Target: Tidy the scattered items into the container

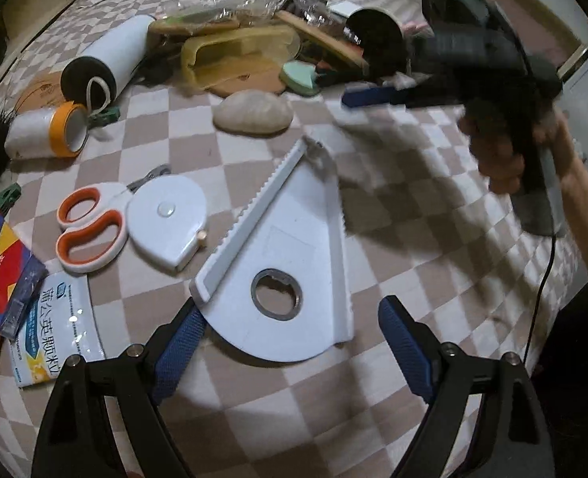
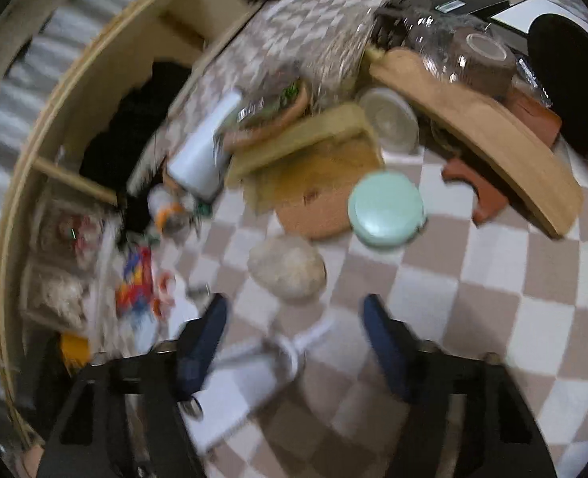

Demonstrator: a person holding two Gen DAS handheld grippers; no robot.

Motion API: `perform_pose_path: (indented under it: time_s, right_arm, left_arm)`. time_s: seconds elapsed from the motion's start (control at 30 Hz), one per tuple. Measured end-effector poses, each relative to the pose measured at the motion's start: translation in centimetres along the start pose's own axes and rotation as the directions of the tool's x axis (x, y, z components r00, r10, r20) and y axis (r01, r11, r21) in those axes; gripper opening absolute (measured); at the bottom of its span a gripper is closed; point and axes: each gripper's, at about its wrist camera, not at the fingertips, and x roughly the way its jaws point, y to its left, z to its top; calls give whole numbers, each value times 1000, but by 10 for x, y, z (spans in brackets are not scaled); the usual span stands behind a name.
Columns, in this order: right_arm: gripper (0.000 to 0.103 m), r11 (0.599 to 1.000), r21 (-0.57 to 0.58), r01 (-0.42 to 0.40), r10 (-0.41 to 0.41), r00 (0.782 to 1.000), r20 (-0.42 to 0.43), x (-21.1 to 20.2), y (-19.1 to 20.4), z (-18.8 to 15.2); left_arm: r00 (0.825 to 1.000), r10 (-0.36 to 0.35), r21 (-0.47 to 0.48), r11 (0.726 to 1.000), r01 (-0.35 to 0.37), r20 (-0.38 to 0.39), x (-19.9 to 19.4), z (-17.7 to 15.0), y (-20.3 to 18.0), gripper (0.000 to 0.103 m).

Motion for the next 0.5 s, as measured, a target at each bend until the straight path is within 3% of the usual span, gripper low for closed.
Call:
perform_pose_path:
  time_s: [0.1,0.27,0.43,0.5]
  right_arm:
    - [40,994,-95,46,-51,997,-50,4,10,-17]
    - [39,983,-170,73,-91,991,-103,12,19,-42]
    - [39,979,-184,91,-113,987,-111,15,18,-55]
    - [39,979,-180,93,-114,987,-112,14,16,-56]
  left_arm:
    - [999,-29,-9,1000,29,35,-4,8,-4,88]
    - [996,-69,19,997,68,61,-8,19,-17,88]
    - [996,-67,98,993,61,61,-9,25,-43,87]
    - [996,-63,124,991,55,63,-11,27,-51,83]
